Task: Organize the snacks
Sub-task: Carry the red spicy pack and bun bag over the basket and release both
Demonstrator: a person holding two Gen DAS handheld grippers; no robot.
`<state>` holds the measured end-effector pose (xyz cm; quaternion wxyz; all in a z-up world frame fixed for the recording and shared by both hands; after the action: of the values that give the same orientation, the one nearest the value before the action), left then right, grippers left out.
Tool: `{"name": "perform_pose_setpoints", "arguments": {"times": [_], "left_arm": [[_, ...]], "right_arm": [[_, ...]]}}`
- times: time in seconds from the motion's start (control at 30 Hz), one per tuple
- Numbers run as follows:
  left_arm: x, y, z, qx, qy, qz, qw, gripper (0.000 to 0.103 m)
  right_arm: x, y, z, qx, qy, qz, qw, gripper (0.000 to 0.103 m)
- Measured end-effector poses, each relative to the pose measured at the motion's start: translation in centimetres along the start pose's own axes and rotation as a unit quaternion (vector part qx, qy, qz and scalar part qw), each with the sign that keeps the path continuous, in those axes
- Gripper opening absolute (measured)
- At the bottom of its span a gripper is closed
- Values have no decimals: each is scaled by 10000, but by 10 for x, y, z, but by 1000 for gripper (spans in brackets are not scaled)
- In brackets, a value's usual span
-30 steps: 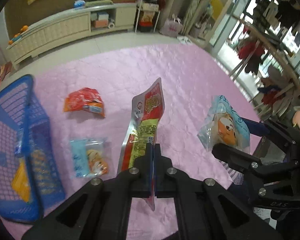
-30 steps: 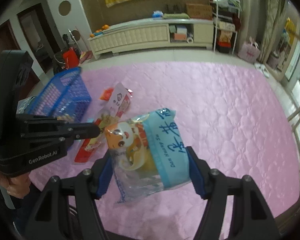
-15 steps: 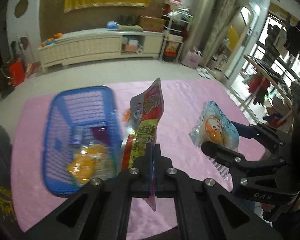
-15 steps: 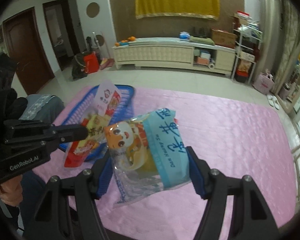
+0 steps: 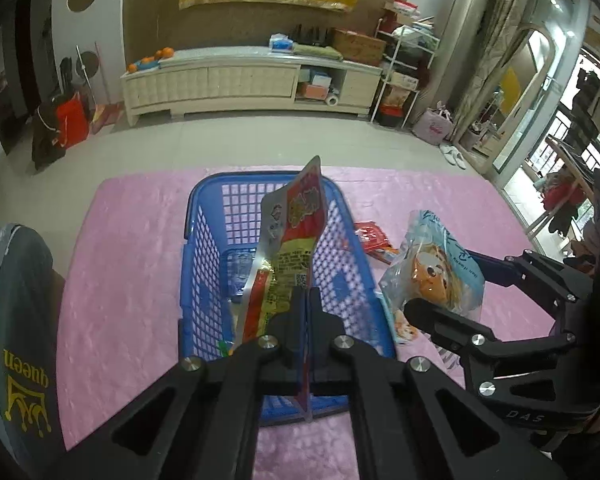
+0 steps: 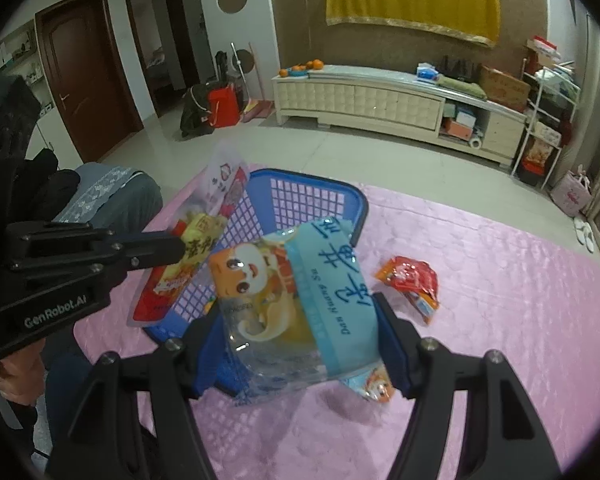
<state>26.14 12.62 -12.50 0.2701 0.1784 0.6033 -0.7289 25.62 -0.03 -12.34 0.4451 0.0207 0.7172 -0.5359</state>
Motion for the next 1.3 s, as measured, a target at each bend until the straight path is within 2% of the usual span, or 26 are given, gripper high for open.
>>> {"name": "perform_pose_setpoints", "arguments": {"times": [0.23, 0.4, 0.47, 0.5, 0.53, 0.63, 0.73, 0.87, 0.97, 1.2, 1.3], "left_arm": [[-8, 45, -15, -78, 6, -285, 9996, 0], [-22, 65, -15, -186, 163, -100, 9996, 1], [-25, 70, -18, -348, 159, -63, 9992, 21], [-25, 72, -20, -419, 167, -111, 9989, 49], [-24, 72, -20, -427, 165, -127, 9989, 59], [-19, 61, -18, -293, 209, -70, 9993, 61], [-15, 49, -23, -369, 241, -40, 9990, 61], [-13, 26, -33, -331, 77, 0, 9994, 61], [-11, 7, -46, -316, -32, 84, 9995, 65], [-4, -10, -76, -400, -195, 139, 9989, 65], [2, -10, -91, -416, -259, 92, 9988, 65]], "right_arm": [[-2, 35, 12, -53, 147, -197, 9997, 71], [1, 48, 20, -122, 253, -222, 9994, 71], [2, 50, 21, -117, 289, -251, 9992, 71], [4, 50, 22, -115, 298, -267, 9991, 71], [3, 50, 22, -107, 302, -277, 9991, 71], [4, 47, 23, -71, 326, -296, 9990, 71], [0, 41, 22, -51, 358, -269, 9990, 71], [-12, 26, 10, -62, 309, -146, 9994, 72], [-18, 21, -3, -59, 173, -100, 9998, 72], [-23, 35, -30, -170, 60, -279, 9994, 72], [-23, 48, -41, -71, -57, -408, 9991, 72]]}}
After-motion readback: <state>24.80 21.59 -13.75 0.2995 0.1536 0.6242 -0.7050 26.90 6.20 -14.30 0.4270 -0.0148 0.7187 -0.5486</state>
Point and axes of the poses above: each gripper's, at about its wrist camera, not at the fingertips, and y roughly the way its jaws point, z to its right, x to its underside, the point moved 9 cm from there along y, roughly the way its jaws point, and after that the axes turned 4 degrees about -y, right-handed, at the moved point
